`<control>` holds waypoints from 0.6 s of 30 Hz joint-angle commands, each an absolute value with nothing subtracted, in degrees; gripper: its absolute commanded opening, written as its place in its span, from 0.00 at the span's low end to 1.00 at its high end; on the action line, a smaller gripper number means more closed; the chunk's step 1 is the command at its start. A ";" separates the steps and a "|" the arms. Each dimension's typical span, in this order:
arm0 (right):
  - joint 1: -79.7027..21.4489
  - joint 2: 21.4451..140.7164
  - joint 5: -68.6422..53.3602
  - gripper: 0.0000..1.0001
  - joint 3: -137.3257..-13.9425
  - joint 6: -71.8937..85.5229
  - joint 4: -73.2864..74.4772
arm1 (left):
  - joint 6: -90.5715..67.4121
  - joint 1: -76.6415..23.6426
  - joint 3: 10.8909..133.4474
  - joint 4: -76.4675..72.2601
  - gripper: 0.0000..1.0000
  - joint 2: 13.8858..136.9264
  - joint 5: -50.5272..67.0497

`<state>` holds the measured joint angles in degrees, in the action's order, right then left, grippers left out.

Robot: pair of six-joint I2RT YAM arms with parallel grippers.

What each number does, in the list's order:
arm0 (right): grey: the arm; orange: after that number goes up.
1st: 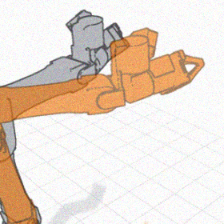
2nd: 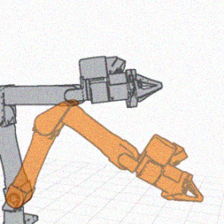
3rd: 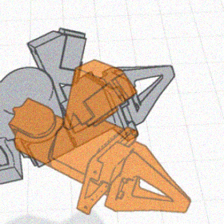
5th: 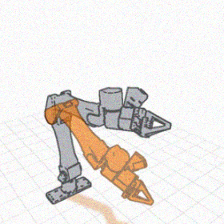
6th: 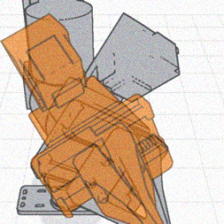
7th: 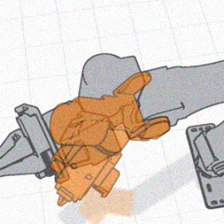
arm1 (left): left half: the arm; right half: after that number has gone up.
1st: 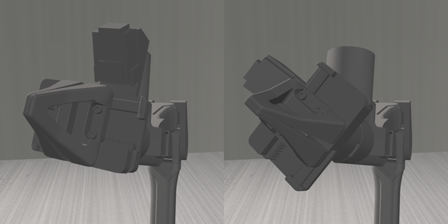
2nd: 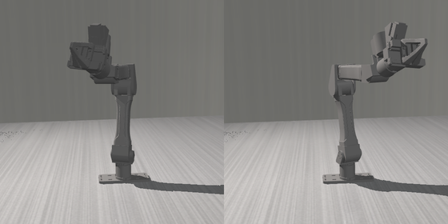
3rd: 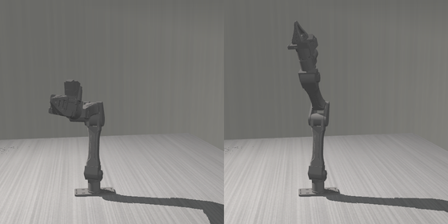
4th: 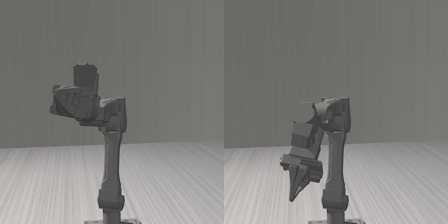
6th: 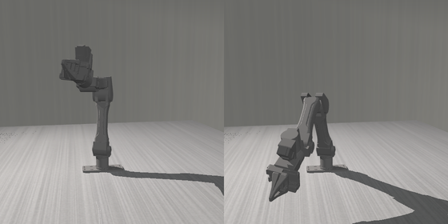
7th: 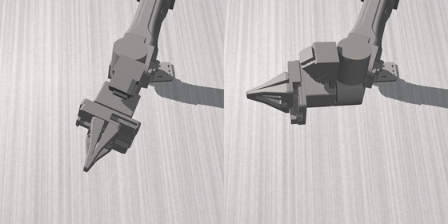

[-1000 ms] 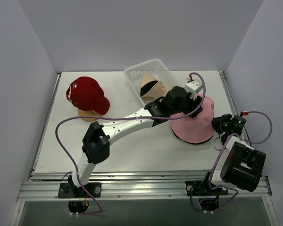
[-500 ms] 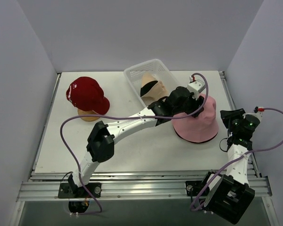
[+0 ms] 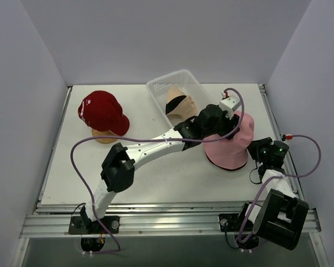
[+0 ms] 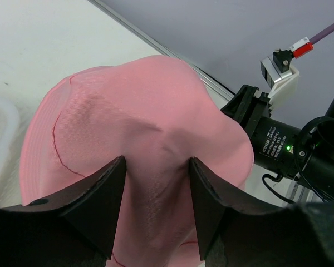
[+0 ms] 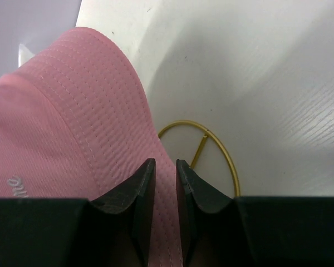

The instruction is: Stack the hats

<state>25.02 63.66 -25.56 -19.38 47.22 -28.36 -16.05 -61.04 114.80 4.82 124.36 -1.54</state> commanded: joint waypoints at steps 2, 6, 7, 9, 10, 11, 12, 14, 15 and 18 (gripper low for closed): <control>24.61 65.47 -24.08 0.18 -19.07 46.93 -32.69 | -16.00 -61.35 112.76 6.24 0.58 121.21 -2.28; 25.66 67.67 -23.99 0.18 -18.72 45.88 -33.66 | -15.91 -61.44 109.96 5.36 0.63 117.08 -3.07; 26.10 67.94 -23.99 0.18 -18.55 45.70 -33.92 | -15.73 -61.35 107.60 5.01 0.63 115.68 -3.60; 27.07 68.38 -24.08 0.18 -18.37 45.18 -33.92 | -14.94 -61.44 104.87 4.05 0.63 111.72 -5.61; 27.33 68.38 -24.26 0.18 -18.37 44.91 -33.93 | -14.16 -61.44 103.46 3.96 0.64 110.40 -6.67; 27.42 68.20 -24.26 0.18 -18.54 44.74 -33.66 | -13.80 -61.44 101.01 4.04 0.64 108.04 -7.64; 27.60 67.94 -24.08 0.18 -18.98 44.48 -33.23 | -13.62 -61.26 99.77 4.22 0.64 106.97 -8.86; 27.60 67.24 -23.73 0.18 -19.25 44.21 -32.26 | -13.45 -60.91 96.26 3.70 0.66 104.43 -10.54; 27.68 66.63 -23.64 0.18 -19.60 44.21 -31.91 | -13.71 -60.56 95.20 3.43 0.66 103.81 -10.55; 27.69 66.18 -23.73 0.18 -19.77 44.21 -31.46 | -13.98 -59.59 92.38 2.90 0.67 101.96 -10.02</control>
<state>27.35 67.92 -24.23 -18.48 45.36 -31.31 -14.68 -60.64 94.45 4.84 105.19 -8.10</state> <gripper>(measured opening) 0.184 0.663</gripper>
